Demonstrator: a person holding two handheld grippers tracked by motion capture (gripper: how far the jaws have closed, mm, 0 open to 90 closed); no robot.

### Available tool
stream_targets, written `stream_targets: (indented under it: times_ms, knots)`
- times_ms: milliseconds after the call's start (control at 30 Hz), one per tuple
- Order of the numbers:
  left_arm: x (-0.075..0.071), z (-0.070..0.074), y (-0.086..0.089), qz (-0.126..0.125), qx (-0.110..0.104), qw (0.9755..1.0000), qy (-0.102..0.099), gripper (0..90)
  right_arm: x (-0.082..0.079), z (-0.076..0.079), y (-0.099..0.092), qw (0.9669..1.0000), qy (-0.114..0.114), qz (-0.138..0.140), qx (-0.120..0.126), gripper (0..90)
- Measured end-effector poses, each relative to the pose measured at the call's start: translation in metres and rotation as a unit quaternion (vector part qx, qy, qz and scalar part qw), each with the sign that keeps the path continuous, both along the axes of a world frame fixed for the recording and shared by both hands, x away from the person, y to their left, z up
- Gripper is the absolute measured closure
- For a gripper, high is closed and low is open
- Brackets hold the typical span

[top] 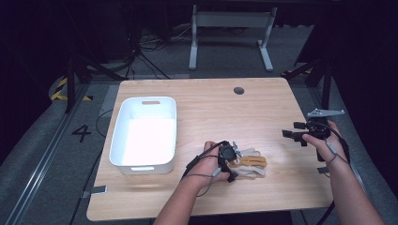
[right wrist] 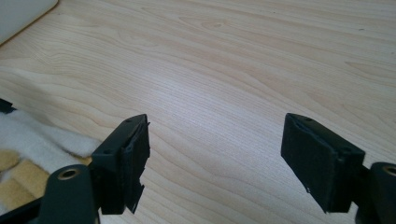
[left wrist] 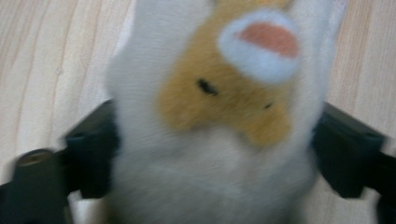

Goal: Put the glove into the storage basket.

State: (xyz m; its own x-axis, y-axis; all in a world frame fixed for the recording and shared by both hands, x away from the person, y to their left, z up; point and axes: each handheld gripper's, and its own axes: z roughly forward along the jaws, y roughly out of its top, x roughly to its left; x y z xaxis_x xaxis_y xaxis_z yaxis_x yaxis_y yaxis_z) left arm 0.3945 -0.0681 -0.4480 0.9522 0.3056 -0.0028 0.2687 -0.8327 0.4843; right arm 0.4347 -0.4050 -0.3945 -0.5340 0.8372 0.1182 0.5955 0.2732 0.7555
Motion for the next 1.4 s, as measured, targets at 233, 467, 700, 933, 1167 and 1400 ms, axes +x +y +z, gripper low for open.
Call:
stream_targets:
  times_ms: [233, 467, 700, 933, 1167, 1400]
  knots:
    - [-0.004, 0.009, -0.007, 0.017, 0.024, 0.9995, 0.012, 51.8, 0.0, 0.0, 0.001, 1.0, 0.0, 0.002, 0.002, 25.1]
    - [-0.01, 0.01, -0.009, 0.037, 0.026, 0.9988, 0.015, 67.1, 0.0, 0.0, 0.0, 1.0, -0.001, 0.001, 0.004, 25.4]
    - [-0.011, 0.016, -0.004, 0.058, -0.009, 0.9963, 0.063, 70.6, 0.002, 0.001, 0.0, 1.0, -0.001, 0.0, 0.009, 25.5]
    - [-0.016, 0.04, 0.006, 0.086, -0.041, 0.9929, 0.071, 70.5, 0.009, 0.002, 0.007, 0.9999, -0.002, 0.007, 0.011, 25.8]
    - [-0.019, 0.064, 0.022, 0.109, -0.055, 0.9906, 0.061, 70.4, 0.017, 0.001, 0.016, 0.9997, -0.004, 0.017, 0.015, 27.0]
    - [-0.017, 0.087, 0.043, 0.148, -0.082, 0.9836, 0.063, 70.3, 0.021, -0.003, 0.022, 0.9998, 0.004, 0.018, 0.009, 38.3]
